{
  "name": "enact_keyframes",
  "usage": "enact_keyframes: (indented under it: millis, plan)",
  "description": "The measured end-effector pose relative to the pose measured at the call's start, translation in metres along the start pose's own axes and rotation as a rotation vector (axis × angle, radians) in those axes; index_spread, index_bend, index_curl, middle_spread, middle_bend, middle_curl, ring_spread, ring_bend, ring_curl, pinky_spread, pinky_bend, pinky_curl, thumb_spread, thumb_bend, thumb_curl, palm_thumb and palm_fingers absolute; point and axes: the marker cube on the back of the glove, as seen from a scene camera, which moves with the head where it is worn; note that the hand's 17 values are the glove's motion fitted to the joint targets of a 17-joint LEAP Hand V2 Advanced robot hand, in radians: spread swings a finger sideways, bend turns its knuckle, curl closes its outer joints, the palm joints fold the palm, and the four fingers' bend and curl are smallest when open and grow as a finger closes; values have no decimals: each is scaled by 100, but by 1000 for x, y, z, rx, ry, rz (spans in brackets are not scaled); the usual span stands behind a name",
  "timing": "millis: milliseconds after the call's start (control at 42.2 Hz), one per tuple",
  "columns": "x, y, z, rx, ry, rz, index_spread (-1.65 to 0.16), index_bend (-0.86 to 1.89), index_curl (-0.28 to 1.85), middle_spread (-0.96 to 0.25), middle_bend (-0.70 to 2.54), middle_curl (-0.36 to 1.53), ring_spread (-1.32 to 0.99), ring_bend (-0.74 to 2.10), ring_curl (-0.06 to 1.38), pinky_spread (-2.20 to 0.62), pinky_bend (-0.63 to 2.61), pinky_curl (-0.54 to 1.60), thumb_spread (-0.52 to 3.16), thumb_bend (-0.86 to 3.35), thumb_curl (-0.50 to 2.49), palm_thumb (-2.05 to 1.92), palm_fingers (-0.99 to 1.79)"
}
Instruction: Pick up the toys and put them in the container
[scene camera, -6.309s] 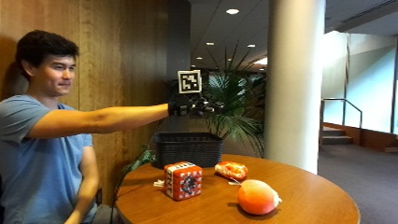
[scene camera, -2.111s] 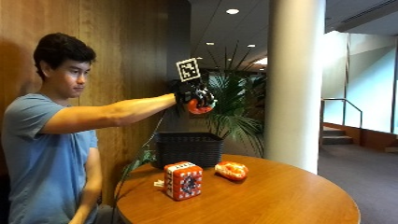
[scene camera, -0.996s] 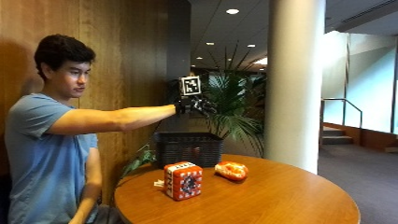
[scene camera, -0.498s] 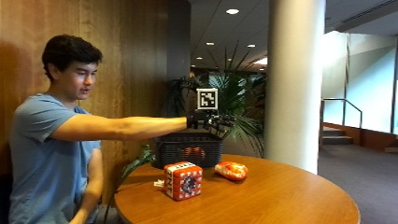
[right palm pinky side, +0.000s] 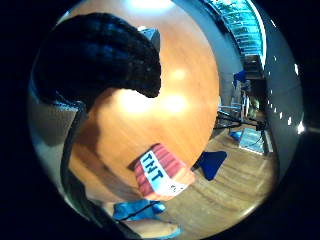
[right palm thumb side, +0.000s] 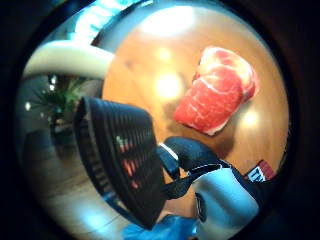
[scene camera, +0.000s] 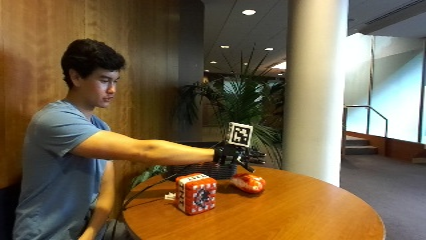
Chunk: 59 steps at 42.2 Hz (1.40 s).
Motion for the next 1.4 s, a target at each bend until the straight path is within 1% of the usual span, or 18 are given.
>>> enact_keyframes:
  millis: [47,119,142,213,237,356,427,522,664,711,735,759,830,854,972,1091,1186,1399]
  plan:
    - [3,-7,9,-21,21,59,-27,2,13,5,8,30,8,30,26,7,147,39,109,-1,31,3,-39]
    - [6,-11,23,-52,51,-24,-27,1,11,5,8,28,8,26,26,7,148,39,108,-2,31,4,-40]
    - [4,-14,27,-59,56,-10,-27,1,11,5,8,27,8,24,26,7,148,39,108,-2,31,4,-41]
    - [-4,-26,40,-76,66,179,-26,2,11,5,8,26,8,22,26,7,149,39,107,-2,31,5,-41]
    - [-7,-29,45,-83,66,199,-26,2,10,5,7,25,8,21,26,8,148,39,107,-2,31,6,-42]
    - [-17,-29,65,-109,-2,-15,-26,2,10,5,7,23,8,19,26,8,147,38,107,-1,31,8,-40]
    - [-15,-34,76,-90,-24,29,-26,2,9,6,8,22,8,20,27,8,147,38,109,0,32,11,-37]
    - [-21,-33,81,-51,-140,-34,-27,7,10,6,7,20,8,24,28,7,146,37,112,1,32,16,-28]
    - [-23,-33,79,3,-187,-19,-29,21,15,7,6,16,7,56,37,0,137,34,121,10,35,35,4]
    - [-20,-31,79,12,-169,-34,-29,25,16,7,6,14,-1,87,43,-13,131,32,129,20,39,49,42]
    - [-19,-31,79,21,-162,-38,-29,23,15,7,5,12,-1,85,39,-13,130,29,128,19,39,48,35]
    - [-17,-30,79,36,-156,-38,-29,23,16,7,8,13,-5,97,45,-17,128,30,132,23,41,54,45]
    - [-10,-29,79,111,-144,-19,-29,29,19,5,22,16,-15,101,47,-26,119,29,121,30,48,70,62]
    - [-6,-29,79,141,-130,-9,-29,35,21,1,29,18,-19,103,49,-28,116,29,115,31,51,74,77]
    - [21,-27,79,229,111,101,-28,43,25,-10,42,23,-28,105,51,-35,110,29,96,28,58,77,103]
    - [30,-15,57,225,54,119,-28,49,31,-19,51,28,-33,105,53,-39,105,31,78,26,64,79,110]
    - [38,-3,21,249,9,130,-29,48,33,-24,53,30,-37,105,53,-40,106,34,69,24,68,79,105]
    - [53,37,-79,382,-26,-23,-31,39,36,-32,50,33,-43,104,54,-42,114,40,62,24,74,79,94]
